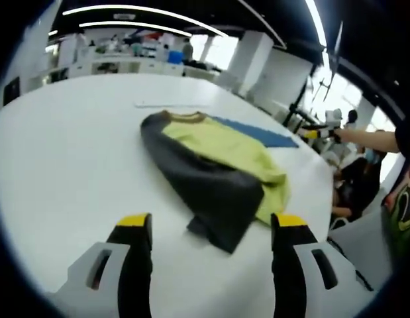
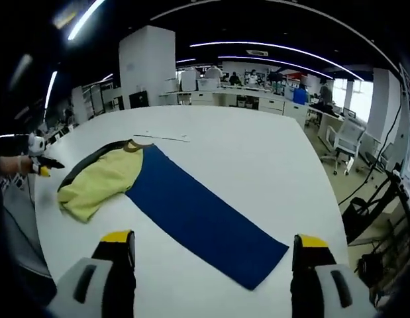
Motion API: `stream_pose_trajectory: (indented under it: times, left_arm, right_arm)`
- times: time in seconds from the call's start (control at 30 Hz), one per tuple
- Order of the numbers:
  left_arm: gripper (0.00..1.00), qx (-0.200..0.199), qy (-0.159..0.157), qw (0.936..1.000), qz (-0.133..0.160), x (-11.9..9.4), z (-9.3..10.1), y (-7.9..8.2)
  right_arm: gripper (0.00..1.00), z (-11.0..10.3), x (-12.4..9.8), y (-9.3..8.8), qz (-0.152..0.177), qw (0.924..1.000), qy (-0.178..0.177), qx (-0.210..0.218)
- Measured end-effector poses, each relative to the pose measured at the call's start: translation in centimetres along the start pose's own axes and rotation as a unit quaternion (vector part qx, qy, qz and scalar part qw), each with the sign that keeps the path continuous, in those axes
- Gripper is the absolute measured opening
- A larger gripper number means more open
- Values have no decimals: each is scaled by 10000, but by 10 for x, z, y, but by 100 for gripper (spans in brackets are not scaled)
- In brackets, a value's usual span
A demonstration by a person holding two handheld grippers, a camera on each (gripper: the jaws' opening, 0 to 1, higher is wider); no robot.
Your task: Fold the garment on the visible template until the final outline fits inside the template.
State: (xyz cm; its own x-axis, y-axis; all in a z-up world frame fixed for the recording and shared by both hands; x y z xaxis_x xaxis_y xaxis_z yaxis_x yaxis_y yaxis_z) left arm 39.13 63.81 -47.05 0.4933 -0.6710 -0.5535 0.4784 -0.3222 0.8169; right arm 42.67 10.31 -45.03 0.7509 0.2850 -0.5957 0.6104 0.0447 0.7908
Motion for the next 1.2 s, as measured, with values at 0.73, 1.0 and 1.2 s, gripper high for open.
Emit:
stream_pose_trajectory:
  times: [0.73,1.0,1.2]
  left_arm:
    - [63,261,-70,9995,-164,-1,14,-14]
    - [61,262,-115,9994,-187,1,21,-22]
    - [58,483,-124,9984,-266,3,24,-26]
  right_arm:
    - [98,-124,-29,15,254,9909,1117,-704]
    - [97,-187,-42,13,202,9812,1686,-917]
    - [96,-205,-49,13,145,9762,1863,-1101]
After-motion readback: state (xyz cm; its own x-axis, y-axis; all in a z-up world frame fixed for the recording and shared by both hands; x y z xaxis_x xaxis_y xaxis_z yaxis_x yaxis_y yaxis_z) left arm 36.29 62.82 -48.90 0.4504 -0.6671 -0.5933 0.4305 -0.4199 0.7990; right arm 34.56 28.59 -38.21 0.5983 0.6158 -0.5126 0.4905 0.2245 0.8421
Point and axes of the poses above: the point that each gripper's makers call its tool centre point, and the gripper's own axes: x roughly forward along the fingers, z roughly to its right, y roughly out of its top, the point moved 2 cm from there along -x, roughly backward along the fingers, and after that the axes turned 10 degrees about x, right-handed, at the moved point
